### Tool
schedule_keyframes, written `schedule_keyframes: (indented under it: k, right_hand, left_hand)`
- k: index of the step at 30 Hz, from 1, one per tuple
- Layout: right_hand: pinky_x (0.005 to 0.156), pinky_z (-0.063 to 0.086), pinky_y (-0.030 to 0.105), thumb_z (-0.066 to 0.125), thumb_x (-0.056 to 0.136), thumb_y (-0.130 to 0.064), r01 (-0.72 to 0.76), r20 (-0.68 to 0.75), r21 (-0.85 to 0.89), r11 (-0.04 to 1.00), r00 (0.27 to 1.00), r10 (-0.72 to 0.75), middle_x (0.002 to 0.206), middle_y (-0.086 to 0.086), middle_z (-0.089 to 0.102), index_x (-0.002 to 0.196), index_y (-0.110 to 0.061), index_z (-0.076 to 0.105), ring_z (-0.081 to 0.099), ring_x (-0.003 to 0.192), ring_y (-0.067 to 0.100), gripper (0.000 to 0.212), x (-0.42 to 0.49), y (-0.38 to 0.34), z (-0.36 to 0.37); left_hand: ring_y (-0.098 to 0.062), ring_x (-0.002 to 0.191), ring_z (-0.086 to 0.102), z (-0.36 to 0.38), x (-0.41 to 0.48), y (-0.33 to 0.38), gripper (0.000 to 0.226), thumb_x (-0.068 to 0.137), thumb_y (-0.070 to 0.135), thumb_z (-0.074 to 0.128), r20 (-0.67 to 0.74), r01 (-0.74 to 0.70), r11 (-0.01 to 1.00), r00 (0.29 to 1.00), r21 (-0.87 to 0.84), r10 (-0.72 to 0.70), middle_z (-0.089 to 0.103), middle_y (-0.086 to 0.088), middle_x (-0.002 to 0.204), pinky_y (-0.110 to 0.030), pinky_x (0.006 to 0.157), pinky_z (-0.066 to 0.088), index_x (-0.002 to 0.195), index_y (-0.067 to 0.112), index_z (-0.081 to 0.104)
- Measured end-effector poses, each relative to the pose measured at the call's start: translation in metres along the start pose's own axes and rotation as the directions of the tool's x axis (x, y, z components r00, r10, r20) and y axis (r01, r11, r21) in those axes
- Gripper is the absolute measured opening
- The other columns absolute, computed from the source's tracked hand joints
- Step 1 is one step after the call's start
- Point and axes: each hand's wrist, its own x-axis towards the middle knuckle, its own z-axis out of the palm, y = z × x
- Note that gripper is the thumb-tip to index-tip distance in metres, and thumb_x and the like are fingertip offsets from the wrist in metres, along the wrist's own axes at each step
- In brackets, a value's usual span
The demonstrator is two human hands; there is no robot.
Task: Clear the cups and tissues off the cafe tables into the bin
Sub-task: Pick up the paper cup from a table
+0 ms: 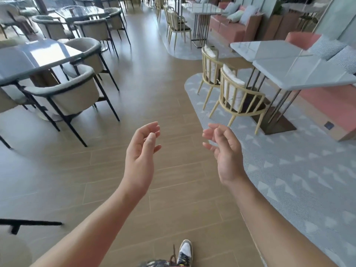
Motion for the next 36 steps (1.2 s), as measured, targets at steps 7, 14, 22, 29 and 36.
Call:
schedule_keyframes:
  k: [7,14,22,29,36]
  right_hand:
    - [0.093,0.056,0.040,0.059,0.088,-0.058,-0.009,0.017,-0.015,1.000,1.000,0.009,0.105,0.001,0.073,0.115,-0.022,0.070,0.069,0.108,0.016,0.046,0.130,0.020,0.014]
    - [0.091,0.056,0.037,0.059,0.088,-0.058,-0.010,0.010,-0.039,0.999,1.000,0.011,0.106,0.002,0.072,0.114,-0.022,0.070,0.069,0.111,0.019,0.045,0.275,0.062,0.055]
    - [0.090,0.055,0.036,0.058,0.095,-0.052,0.025,-0.012,-0.063,0.998,1.000,-0.025,0.106,0.002,0.073,0.111,-0.027,0.070,0.070,0.109,0.018,0.032,0.467,0.085,0.134]
    - [0.092,0.056,0.040,0.059,0.089,-0.059,0.006,-0.025,-0.047,0.999,1.000,-0.008,0.106,0.001,0.073,0.111,-0.028,0.071,0.070,0.109,0.019,0.040,0.590,0.112,0.181]
    - [0.094,0.056,0.041,0.059,0.090,-0.059,-0.017,-0.041,-0.034,0.999,0.999,0.015,0.107,0.004,0.072,0.111,-0.029,0.070,0.069,0.110,0.021,0.039,0.717,0.154,0.184]
  left_hand:
    - [-0.015,0.121,0.064,0.031,0.131,-0.022,0.034,0.098,0.032,0.046,-0.026,0.007,1.000,1.000,-0.030,-0.008,0.069,0.003,0.126,-0.044,0.099,0.056,0.125,0.023,0.065]
    - [-0.015,0.121,0.064,0.041,0.288,-0.064,0.034,0.098,0.033,0.046,-0.033,-0.007,0.998,0.999,-0.064,0.005,0.069,0.001,0.126,-0.044,0.098,0.056,0.124,0.023,0.064]
    - [-0.015,0.122,0.064,0.044,0.500,-0.083,0.032,0.097,0.034,0.047,0.008,-0.015,0.996,1.000,-0.086,0.016,0.068,0.002,0.128,-0.044,0.099,0.056,0.123,0.027,0.065]
    - [-0.015,0.123,0.064,0.045,0.635,-0.097,0.034,0.098,0.033,0.046,0.015,0.009,0.998,1.000,-0.056,-0.008,0.068,0.002,0.127,-0.044,0.099,0.056,0.125,0.025,0.064]
    - [-0.015,0.122,0.064,0.084,0.765,-0.137,0.034,0.098,0.034,0.047,0.019,0.029,0.999,0.999,-0.039,-0.028,0.069,0.003,0.127,-0.045,0.099,0.056,0.125,0.025,0.064]
